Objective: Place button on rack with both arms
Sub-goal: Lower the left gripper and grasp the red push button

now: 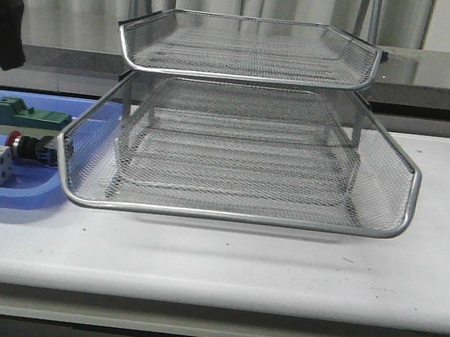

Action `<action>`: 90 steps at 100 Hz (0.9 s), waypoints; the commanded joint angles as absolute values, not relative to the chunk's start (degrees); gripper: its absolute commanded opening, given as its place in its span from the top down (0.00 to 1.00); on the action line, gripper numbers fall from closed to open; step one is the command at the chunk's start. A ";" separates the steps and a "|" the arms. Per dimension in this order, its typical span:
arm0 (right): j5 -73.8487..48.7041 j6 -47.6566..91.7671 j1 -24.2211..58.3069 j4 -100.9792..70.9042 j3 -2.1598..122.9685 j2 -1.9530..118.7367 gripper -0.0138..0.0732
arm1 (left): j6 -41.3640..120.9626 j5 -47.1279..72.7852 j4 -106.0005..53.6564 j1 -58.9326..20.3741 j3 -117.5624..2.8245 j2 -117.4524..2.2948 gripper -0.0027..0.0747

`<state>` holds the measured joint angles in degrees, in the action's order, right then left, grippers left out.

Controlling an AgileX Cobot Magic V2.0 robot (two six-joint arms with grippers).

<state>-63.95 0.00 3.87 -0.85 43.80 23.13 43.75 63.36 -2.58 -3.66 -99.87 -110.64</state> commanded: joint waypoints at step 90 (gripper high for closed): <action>-60.64 0.00 3.88 -0.37 45.66 23.54 0.92 | 63.15 58.04 -8.05 -6.85 -106.89 -123.17 0.17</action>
<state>-63.95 0.00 3.87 -0.85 43.80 23.13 62.86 59.60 -7.41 -6.37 -105.16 -125.92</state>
